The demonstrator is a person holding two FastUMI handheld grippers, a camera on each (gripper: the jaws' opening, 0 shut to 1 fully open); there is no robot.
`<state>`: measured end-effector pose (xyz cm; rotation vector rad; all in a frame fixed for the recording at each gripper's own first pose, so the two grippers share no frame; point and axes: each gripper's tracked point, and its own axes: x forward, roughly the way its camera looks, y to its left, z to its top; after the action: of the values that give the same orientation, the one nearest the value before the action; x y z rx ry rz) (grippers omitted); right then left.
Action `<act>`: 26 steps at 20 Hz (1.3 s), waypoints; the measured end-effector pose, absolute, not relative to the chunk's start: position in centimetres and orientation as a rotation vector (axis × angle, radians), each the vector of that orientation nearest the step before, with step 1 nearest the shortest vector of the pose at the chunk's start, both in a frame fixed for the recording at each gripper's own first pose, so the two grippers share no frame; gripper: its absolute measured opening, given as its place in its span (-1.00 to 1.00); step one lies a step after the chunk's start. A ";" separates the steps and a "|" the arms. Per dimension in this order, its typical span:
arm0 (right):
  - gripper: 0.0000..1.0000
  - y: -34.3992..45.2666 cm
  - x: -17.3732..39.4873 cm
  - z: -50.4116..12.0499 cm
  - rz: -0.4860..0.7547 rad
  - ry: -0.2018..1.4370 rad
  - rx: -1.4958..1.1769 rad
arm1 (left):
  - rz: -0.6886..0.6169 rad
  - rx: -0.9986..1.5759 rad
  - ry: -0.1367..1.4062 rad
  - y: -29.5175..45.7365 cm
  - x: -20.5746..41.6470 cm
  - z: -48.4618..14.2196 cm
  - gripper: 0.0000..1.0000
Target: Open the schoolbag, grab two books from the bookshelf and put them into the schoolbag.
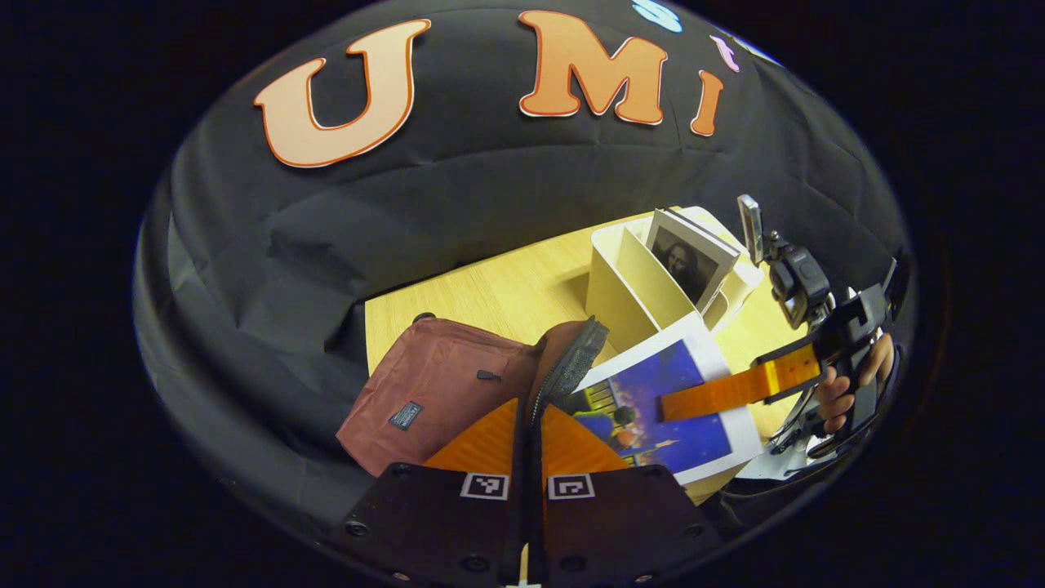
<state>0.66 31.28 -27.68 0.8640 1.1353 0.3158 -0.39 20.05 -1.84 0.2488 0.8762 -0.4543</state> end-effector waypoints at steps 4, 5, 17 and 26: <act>-0.32 32.7 1.4 -29.7 0.302 1.109 0.939 | -0.472 0.246 0.870 19.3 -1.2 -1.7 -0.93; -0.31 33.1 1.7 -30.1 0.301 1.102 0.957 | -0.478 0.245 0.870 19.0 -1.4 -1.9 -0.94; -0.32 38.1 3.1 -35.3 0.292 1.062 1.008 | -0.530 0.220 0.866 16.3 -3.2 -1.9 -0.93; -0.44 39.0 3.6 -36.3 0.257 1.058 0.884 | -0.510 0.188 0.860 17.2 -2.7 -1.9 -0.93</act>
<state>3.62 38.95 -36.31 0.8835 1.0583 0.2569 -2.75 17.15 -1.87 0.1876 0.8604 -0.5099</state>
